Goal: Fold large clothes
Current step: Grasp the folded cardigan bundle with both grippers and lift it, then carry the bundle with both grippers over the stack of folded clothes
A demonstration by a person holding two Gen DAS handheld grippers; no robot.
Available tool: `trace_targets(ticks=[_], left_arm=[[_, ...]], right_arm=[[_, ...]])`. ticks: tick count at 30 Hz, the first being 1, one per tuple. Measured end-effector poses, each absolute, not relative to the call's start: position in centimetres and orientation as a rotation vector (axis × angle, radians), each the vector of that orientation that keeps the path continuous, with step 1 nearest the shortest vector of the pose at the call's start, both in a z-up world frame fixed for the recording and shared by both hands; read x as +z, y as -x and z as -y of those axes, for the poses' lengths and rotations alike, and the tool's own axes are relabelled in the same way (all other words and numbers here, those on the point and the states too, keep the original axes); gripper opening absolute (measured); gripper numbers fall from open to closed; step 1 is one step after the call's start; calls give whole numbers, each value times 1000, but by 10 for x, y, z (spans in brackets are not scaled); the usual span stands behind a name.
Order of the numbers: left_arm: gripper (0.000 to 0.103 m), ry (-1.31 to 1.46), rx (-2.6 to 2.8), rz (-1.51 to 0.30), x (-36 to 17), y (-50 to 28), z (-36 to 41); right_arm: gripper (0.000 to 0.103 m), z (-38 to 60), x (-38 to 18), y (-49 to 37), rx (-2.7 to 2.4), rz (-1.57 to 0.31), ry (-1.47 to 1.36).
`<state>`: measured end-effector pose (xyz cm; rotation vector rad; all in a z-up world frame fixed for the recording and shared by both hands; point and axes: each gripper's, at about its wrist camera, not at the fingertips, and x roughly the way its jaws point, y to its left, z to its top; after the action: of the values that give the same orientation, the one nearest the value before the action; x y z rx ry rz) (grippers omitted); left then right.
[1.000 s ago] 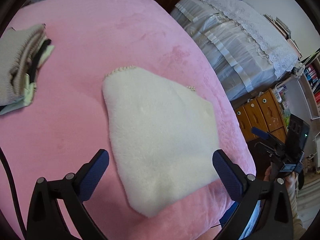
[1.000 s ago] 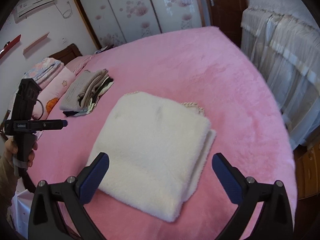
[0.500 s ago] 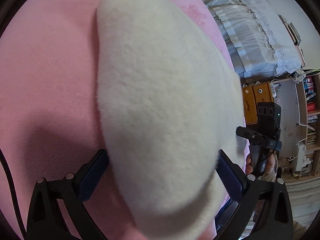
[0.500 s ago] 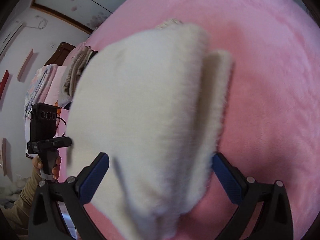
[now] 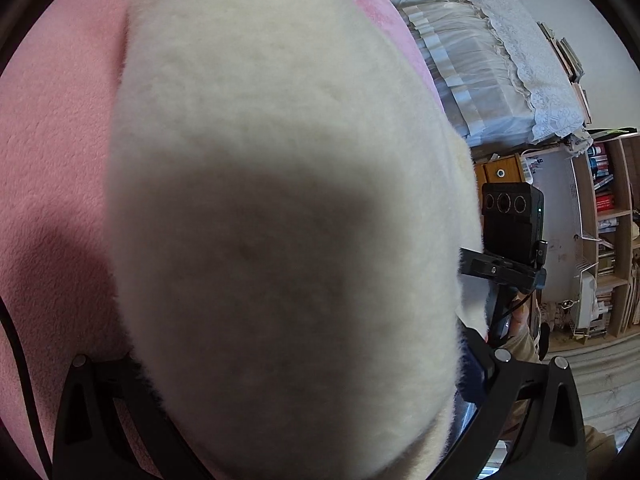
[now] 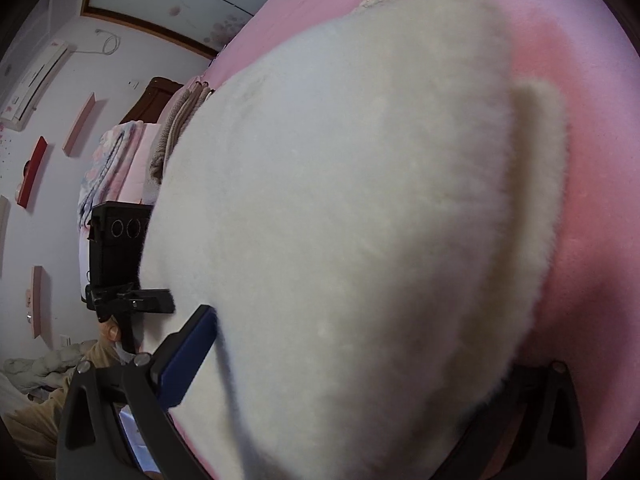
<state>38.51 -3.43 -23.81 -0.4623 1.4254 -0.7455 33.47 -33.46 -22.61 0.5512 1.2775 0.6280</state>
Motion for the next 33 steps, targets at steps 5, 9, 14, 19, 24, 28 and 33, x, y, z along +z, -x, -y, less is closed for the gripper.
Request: trace_targets(ticks=[5, 9, 14, 19, 24, 28, 33], left_arm=[[103, 444, -729, -1421, -236, -381, 36], [103, 456, -713, -1403, -234, -379, 41], [101, 405, -626, -1405, -226, -372, 46], [77, 291, -542, -1361, -201, -363, 58], [64, 204, -536, -1294, -169, -347, 64], [63, 180, -533, -1276, -142, -335, 55], [63, 178, -496, -1262, -102, -317, 11]], right_arm=[[103, 337, -224, -327, 624, -1232, -532], [103, 334, -222, -324, 584, -1211, -536], [92, 327, -211, -327, 548, -1230, -479], [51, 323, -187, -320, 538, -1188, -432], [43, 296, -148, -302, 519, -1107, -292], [43, 275, -122, -286, 520, -1074, -243], [42, 248, -106, -274, 573, -1077, -286]])
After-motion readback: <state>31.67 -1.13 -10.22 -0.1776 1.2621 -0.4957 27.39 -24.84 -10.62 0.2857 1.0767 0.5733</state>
